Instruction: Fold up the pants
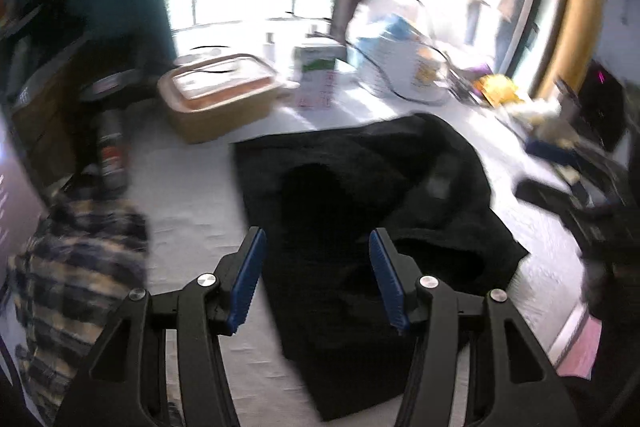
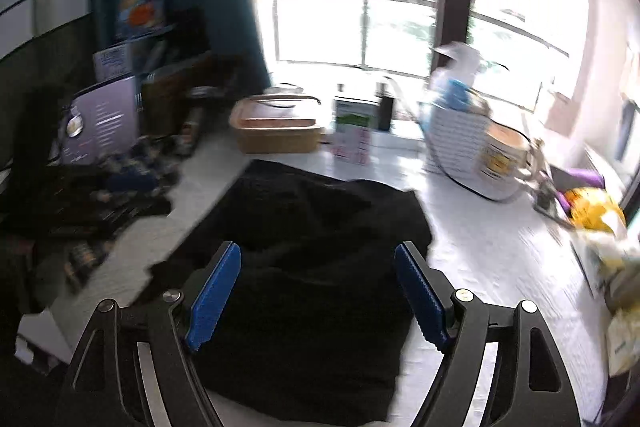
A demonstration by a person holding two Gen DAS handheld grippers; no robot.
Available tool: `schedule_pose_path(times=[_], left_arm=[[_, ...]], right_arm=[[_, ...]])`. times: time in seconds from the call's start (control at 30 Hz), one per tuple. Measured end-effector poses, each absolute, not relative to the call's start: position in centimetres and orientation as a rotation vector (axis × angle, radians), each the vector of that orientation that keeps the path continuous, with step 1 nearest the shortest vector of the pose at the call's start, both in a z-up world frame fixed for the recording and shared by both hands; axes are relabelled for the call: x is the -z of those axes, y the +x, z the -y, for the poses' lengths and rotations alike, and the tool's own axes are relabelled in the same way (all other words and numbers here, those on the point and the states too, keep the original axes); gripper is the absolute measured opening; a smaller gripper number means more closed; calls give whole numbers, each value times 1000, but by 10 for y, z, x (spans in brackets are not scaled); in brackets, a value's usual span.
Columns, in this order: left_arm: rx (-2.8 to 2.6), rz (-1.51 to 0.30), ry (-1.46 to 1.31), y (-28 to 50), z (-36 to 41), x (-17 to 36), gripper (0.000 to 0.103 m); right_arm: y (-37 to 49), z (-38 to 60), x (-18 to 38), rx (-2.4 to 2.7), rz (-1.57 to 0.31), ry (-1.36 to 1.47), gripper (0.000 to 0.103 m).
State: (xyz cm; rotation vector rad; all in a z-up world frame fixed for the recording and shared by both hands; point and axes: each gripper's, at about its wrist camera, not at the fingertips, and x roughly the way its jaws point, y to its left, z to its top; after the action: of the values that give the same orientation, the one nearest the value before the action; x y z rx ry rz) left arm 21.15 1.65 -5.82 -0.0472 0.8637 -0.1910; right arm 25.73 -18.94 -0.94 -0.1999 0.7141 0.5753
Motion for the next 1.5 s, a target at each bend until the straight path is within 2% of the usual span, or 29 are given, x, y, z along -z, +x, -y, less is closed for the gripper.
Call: schedule_pose_path(times=[0.23,0.43,0.67,0.73,0.77,0.8,0.87,1.27,1.5], left_arm=[[303,-900,12,218,44,57,54],[344,-932,73,214,84,66,54],[271,-928,219,233,101,87,54],[262,-944,198,242,93,95,42],[259,-959,177,247,87,99,29],[255,-967,162,251,82,102,22],[259,-964,110,257,71,102,15],[169,-862,-135,301,-23,73,9],[160,-889,-213,344,-60,93,9]], right_arm=[[290,249,23,-451,-740,-144,81],[285,279,23,-426,-732,-119,81],[279,293,35,-427,-760,-107,81],[278,295,38,-427,-766,-102,81],[278,294,39,-428,-770,-100,81],[279,294,41,-425,-771,-97,81],[280,293,43,-432,-774,-87,81],[302,264,46,-476,-796,-108,81],[327,245,49,-501,-807,-115,81]])
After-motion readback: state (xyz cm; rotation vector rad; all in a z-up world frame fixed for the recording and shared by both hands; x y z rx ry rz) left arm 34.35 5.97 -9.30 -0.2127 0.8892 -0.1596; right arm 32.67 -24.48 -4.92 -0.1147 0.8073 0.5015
